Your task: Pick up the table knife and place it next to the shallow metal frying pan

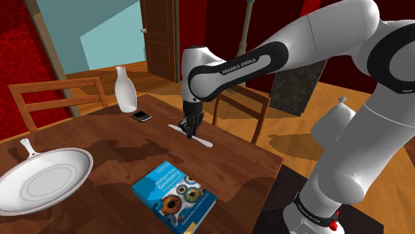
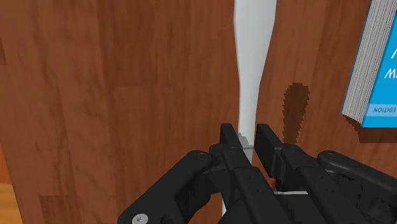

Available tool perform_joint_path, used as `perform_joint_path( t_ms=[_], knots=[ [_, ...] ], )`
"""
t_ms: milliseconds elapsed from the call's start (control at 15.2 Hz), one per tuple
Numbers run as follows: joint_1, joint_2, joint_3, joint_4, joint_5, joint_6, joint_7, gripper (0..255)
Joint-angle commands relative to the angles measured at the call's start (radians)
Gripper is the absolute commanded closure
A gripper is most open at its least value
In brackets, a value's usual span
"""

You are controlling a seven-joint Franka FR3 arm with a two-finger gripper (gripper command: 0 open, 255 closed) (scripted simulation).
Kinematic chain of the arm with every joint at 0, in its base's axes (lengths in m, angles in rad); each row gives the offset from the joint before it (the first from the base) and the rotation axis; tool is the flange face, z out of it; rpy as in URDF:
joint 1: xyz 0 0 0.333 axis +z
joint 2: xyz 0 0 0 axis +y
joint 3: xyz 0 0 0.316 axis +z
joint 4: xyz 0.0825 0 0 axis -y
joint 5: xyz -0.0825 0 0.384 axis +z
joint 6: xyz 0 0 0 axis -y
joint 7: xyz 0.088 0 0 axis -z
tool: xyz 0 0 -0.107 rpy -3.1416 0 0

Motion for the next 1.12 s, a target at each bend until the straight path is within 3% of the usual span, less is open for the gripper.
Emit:
perform_joint_path(
  t_ms=[0, 396, 1056],
  knots=[
    [0.0, -0.013, -0.001, 0.012, 0.003, -0.026, -0.002, 255],
    [-0.001, -0.036, -0.004, 0.057, 0.007, -0.093, -0.005, 255],
    [0.08, 0.349, 0.052, 0.526, -0.118, -0.19, 0.173, 255]
  ],
)
